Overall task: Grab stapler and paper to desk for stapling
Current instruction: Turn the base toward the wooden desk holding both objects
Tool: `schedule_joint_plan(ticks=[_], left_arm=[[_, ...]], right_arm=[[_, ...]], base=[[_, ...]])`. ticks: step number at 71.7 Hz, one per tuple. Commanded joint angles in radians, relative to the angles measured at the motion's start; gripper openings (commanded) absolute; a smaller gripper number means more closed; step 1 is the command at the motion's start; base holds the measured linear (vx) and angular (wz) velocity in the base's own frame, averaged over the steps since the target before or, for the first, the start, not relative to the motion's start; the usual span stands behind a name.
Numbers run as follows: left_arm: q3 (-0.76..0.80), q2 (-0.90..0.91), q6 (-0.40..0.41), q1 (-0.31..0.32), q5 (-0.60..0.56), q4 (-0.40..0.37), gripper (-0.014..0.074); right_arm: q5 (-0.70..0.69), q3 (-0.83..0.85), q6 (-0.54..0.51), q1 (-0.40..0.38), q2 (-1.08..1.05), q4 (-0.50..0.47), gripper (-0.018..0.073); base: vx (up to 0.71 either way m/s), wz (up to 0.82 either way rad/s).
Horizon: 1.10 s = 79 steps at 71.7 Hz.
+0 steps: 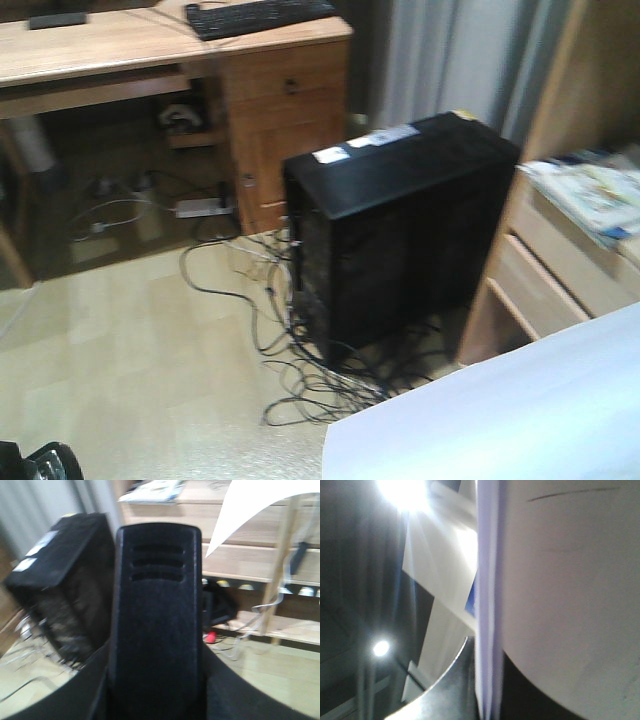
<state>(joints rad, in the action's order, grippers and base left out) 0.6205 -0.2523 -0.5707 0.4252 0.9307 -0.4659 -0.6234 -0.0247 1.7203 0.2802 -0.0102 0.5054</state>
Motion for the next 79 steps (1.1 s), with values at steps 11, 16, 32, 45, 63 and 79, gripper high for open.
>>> schedule_joint_plan(ticks=[11,16,32,45,63,79], left_arm=[[0.027,-0.009,0.001,0.001,-0.093,-0.043,-0.0006],[0.027,-0.009,0.001,0.001,-0.093,-0.043,-0.0006],[0.027,-0.009,0.001,0.001,-0.092,-0.043,-0.0006],[0.027,-0.009,0.001,0.001,-0.092,-0.043,-0.0006],[0.027,-0.009,0.001,0.001,-0.092,-0.043,-0.0006],[0.027,-0.009,0.001,0.001,-0.092,-0.043,-0.0006]], right_arm=[[-0.051,0.027,-0.006,-0.001,0.014,-0.009,-0.0003],[-0.051,0.027,-0.006,-0.001,0.014,-0.009,-0.0003],[-0.051,0.027,-0.006,-0.001,0.014,-0.009,-0.0003],[-0.051,0.027,-0.006,-0.001,0.014,-0.009,-0.0003],[-0.051,0.027,-0.006,-0.001,0.014,-0.009,-0.0003],[-0.051,0.027,-0.006,-0.001,0.014,-0.009,-0.0003]], base=[[0.13,0.50],[0.13,0.50],[0.12,0.47],[0.11,0.34],[0.10,0.15],[0.13,0.03]])
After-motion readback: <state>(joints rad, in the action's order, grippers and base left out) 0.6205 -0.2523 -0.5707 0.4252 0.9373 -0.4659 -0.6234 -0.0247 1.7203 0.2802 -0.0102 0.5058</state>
